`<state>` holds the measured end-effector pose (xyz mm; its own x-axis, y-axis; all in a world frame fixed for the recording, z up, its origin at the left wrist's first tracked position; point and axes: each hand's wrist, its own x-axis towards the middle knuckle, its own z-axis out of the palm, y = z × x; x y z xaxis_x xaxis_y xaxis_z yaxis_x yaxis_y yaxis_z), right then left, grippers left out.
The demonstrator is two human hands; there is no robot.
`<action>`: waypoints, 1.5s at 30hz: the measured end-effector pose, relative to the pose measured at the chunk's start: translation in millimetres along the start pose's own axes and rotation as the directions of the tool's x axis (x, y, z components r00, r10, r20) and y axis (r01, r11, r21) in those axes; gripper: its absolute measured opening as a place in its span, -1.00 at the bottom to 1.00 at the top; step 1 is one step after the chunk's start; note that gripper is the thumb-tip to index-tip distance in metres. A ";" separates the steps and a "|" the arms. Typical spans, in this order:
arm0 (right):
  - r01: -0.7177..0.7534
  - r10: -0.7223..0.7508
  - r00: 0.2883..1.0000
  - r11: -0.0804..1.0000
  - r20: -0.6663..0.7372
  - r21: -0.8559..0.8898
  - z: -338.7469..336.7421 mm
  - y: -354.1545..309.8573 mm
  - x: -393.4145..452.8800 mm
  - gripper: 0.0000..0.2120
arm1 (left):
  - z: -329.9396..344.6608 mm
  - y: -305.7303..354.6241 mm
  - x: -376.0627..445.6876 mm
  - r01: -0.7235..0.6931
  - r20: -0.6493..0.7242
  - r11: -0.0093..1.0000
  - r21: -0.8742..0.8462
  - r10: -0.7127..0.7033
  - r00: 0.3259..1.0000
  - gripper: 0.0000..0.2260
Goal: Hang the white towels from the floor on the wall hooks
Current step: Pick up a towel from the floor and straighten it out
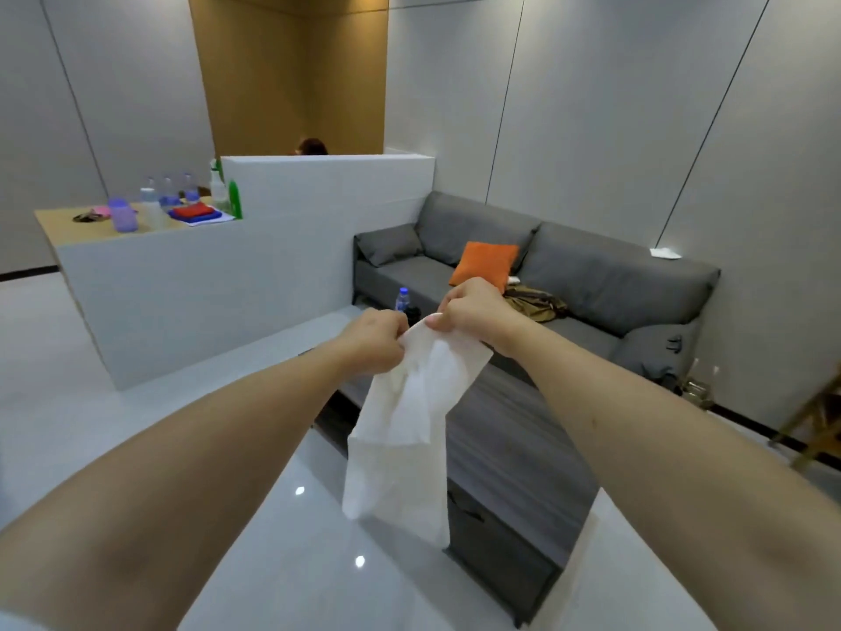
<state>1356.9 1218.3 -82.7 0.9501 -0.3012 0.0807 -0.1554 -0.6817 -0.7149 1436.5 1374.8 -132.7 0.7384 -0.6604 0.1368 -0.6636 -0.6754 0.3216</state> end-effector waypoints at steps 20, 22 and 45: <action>0.331 -0.323 0.944 0.931 0.075 -0.153 -116.5 106.1 196.9 -0.67 | 4.9 42.3 151.6 0.462 -0.302 0.854 0.237 -0.387 0.871 -0.82; 0.356 -0.349 0.934 0.924 0.071 -0.137 -126.2 113.5 211.8 -0.66 | 1.6 50.3 159.9 0.508 -0.324 0.821 0.259 -0.422 0.847 -0.85; 0.350 -0.390 0.921 0.833 -0.004 -0.429 -91.7 102.1 537.7 -0.81 | -71.2 -131.6 365.9 0.739 -0.501 0.613 0.280 -0.563 0.657 -0.88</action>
<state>1827.2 925.6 -48.6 0.9344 -0.0145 0.3560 0.0877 -0.9590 -0.2693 1802.5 1245.4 -58.2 0.9192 0.1107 0.3780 0.1048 -0.9938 0.0363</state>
